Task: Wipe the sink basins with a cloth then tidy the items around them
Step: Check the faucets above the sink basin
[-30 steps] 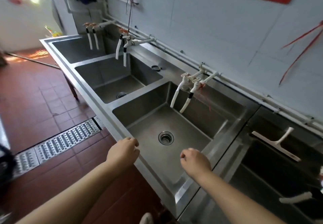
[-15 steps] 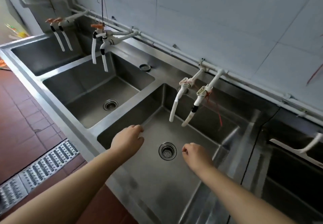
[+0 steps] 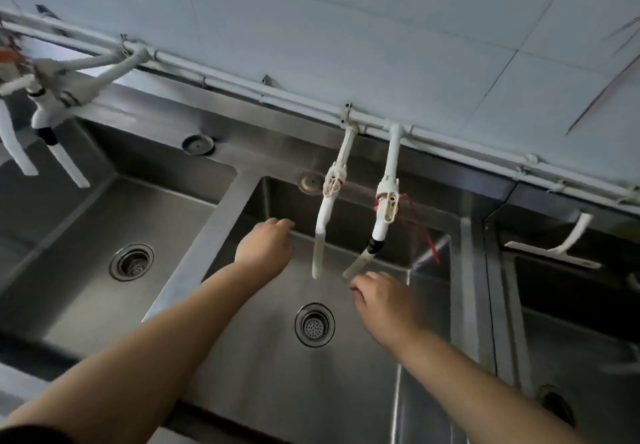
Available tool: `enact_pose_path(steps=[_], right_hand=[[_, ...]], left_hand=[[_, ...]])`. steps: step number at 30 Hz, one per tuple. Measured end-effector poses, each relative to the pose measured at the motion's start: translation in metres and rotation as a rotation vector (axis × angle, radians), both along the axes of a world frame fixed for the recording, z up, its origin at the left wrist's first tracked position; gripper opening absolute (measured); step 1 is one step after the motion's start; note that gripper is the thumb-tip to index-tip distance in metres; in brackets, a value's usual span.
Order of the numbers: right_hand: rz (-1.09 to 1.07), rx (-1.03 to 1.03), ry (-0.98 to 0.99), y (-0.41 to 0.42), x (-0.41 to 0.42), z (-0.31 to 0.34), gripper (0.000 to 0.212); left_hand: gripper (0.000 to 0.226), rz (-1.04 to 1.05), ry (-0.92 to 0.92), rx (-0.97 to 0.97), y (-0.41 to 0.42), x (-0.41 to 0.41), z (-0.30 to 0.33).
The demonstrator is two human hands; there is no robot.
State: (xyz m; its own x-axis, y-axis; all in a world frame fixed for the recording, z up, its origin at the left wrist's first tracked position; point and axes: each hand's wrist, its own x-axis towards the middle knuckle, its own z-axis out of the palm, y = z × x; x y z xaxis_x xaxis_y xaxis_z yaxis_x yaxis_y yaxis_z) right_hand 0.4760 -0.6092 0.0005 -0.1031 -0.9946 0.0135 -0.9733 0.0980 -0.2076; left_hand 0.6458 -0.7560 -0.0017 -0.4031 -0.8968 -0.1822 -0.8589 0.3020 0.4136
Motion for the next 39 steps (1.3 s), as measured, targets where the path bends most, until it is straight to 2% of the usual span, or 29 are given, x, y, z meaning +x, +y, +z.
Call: enact_pose_path(steps=[3,8,12,19,25,30,33,36,39], right_hand=[[-0.092,-0.03,-0.04,-0.016,0.012,-0.002,0.01],[-0.214,-0.059,-0.104,-0.031,0.03,-0.007,0.013],[-0.289,-0.042,-0.059,-0.029,0.035,-0.019,0.015],[-0.341,-0.023,0.052,-0.029,0.032,-0.035,0.023],[-0.395,-0.007,0.071,-0.026,0.033,-0.047,0.021],[-0.384,-0.033,0.077,-0.02,0.035,-0.049,0.023],[-0.376,-0.045,0.077,-0.021,0.037,-0.047,0.023],[-0.369,-0.051,0.054,-0.024,0.041,-0.046,0.024],[-0.343,-0.021,0.034,-0.027,0.051,-0.04,0.022]], left_hand=[[0.051,-0.116,-0.006,0.004,-0.049,-0.008,-0.011],[0.06,-0.31,-0.133,0.013,-0.113,-0.027,-0.029],[0.062,-0.383,-0.195,0.016,-0.145,-0.046,-0.047],[0.069,-0.46,-0.218,-0.034,-0.157,-0.068,-0.071],[0.061,-0.568,-0.205,-0.052,-0.142,-0.098,-0.069],[0.057,-0.55,-0.208,-0.073,-0.136,-0.107,-0.058],[0.053,-0.487,-0.128,-0.086,-0.141,-0.102,-0.063],[0.043,-0.446,-0.083,-0.126,-0.147,-0.084,-0.06],[0.048,-0.419,-0.11,-0.12,-0.148,-0.051,-0.051]])
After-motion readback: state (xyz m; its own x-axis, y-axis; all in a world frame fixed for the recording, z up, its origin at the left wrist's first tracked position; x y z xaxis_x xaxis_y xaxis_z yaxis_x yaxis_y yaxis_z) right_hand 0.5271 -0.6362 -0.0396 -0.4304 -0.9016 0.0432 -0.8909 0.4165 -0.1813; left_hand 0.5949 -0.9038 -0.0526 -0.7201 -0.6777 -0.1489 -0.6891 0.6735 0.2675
